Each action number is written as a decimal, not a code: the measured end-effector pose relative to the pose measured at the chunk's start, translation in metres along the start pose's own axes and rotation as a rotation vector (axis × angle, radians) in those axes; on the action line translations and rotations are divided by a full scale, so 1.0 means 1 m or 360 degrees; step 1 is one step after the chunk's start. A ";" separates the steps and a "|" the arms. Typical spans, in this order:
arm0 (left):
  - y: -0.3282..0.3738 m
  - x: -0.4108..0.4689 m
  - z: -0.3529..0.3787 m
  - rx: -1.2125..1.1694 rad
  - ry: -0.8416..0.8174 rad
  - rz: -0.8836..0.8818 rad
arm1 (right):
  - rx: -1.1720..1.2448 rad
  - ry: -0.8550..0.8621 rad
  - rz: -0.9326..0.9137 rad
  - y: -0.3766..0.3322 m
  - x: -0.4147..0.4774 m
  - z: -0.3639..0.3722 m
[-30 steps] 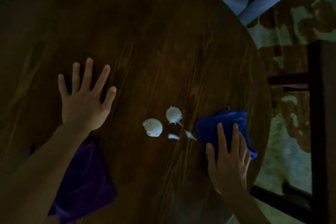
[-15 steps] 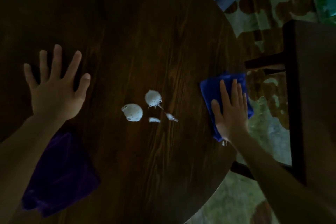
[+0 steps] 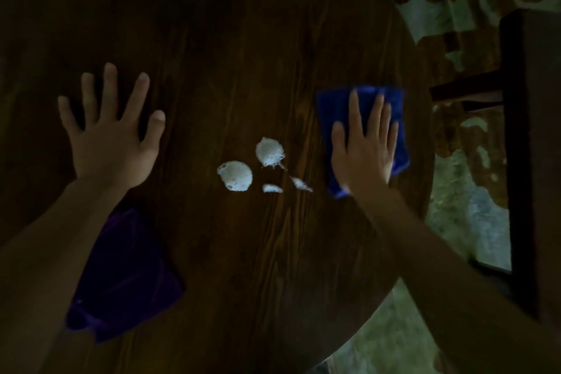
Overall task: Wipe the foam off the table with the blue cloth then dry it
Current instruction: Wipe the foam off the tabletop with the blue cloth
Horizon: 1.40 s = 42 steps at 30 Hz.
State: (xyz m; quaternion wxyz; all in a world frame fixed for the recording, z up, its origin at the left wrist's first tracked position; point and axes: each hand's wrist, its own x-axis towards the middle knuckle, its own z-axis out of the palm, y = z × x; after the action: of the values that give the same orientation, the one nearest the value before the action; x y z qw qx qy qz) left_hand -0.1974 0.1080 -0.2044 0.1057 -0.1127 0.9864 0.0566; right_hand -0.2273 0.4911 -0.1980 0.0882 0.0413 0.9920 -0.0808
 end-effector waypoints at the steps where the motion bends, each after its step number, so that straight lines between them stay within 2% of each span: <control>1: 0.000 -0.001 -0.001 -0.0004 0.0000 0.0004 | -0.0012 -0.0003 -0.0064 -0.013 0.021 -0.001; 3: 0.000 -0.001 0.000 -0.0005 0.0016 0.0008 | -0.0080 -0.0037 -0.0340 -0.041 0.046 -0.002; 6: 0.000 0.000 0.003 0.0008 0.0031 0.0005 | -0.0215 -0.0121 -0.0956 -0.070 0.048 0.003; 9: 0.000 0.000 0.005 0.0009 0.0079 0.0017 | -0.0360 -0.0223 -0.1574 -0.069 0.030 0.009; 11: 0.000 0.000 0.007 0.0003 0.0104 0.0010 | -0.0428 -0.0247 -0.1801 -0.051 0.027 0.009; 13: 0.001 0.001 0.008 0.0008 0.0110 0.0012 | -0.0414 -0.0230 -0.1662 -0.030 0.041 0.001; 17: 0.000 0.000 0.007 0.0002 0.0118 0.0017 | -0.0245 -0.0155 -0.0739 0.016 0.078 -0.020; 18: 0.000 -0.001 0.007 0.0007 0.0119 0.0016 | -0.0193 -0.0156 -0.0561 0.020 0.077 -0.022; 20: 0.001 -0.001 0.006 0.0004 0.0113 0.0020 | -0.0171 -0.0121 -0.0393 0.011 0.063 -0.019; 22: 0.002 0.000 0.005 -0.0008 0.0104 0.0012 | -0.0230 -0.0089 -0.0454 -0.012 0.035 -0.011; 27: 0.003 0.000 0.003 0.0019 0.0089 -0.0007 | -0.0113 -0.0151 -0.0945 -0.084 -0.043 0.021; 30: 0.002 -0.001 0.003 0.0021 0.0083 -0.0017 | -0.0066 -0.0174 -0.1107 -0.085 -0.021 0.019; 32: 0.004 -0.001 0.004 0.0020 0.0097 -0.0017 | -0.0167 -0.0079 -0.1007 -0.064 0.016 0.007; 34: 0.005 -0.002 0.003 0.0017 0.0091 -0.0017 | -0.0274 -0.0087 -0.0684 -0.030 0.043 -0.006; 36: 0.004 -0.002 0.002 0.0010 0.0087 -0.0025 | -0.0194 -0.0157 -0.0445 0.000 0.035 -0.011; 39: 0.004 -0.002 0.001 0.0005 0.0070 -0.0019 | -0.0196 -0.0147 -0.0352 0.008 -0.036 -0.004; 42: 0.004 -0.002 0.002 0.0006 0.0089 0.0005 | -0.0224 -0.0200 -0.0456 -0.031 -0.111 0.017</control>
State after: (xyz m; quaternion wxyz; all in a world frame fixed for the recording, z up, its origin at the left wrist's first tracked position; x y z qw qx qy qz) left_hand -0.1965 0.1123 -0.2051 0.0781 -0.1126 0.9892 0.0517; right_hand -0.1189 0.4499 -0.1899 0.1404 -0.1121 0.9834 -0.0254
